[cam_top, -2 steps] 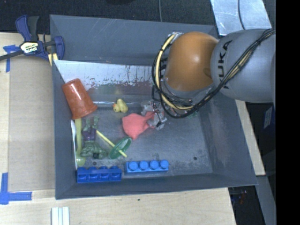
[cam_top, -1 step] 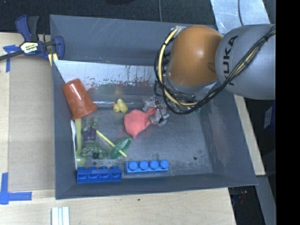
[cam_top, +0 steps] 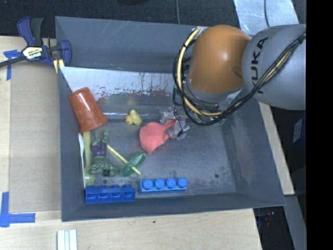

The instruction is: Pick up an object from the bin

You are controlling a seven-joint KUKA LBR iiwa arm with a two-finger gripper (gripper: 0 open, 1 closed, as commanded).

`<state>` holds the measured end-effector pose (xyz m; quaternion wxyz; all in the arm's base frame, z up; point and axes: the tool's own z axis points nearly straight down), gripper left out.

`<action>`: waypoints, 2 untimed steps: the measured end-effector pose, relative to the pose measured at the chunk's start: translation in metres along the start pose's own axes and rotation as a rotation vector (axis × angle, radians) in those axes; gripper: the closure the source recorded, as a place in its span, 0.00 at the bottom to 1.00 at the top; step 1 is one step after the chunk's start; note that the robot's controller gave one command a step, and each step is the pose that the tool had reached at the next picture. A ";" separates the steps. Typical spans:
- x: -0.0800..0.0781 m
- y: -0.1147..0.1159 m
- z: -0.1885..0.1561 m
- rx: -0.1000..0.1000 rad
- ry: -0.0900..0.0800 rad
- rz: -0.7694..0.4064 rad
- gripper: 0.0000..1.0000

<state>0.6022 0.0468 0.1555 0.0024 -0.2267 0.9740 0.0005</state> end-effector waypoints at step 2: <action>-0.002 -0.001 -0.055 0.004 -0.010 0.004 1.00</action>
Offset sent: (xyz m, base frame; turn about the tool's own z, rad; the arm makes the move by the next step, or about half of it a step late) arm 0.0010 -0.0001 0.0591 0.0014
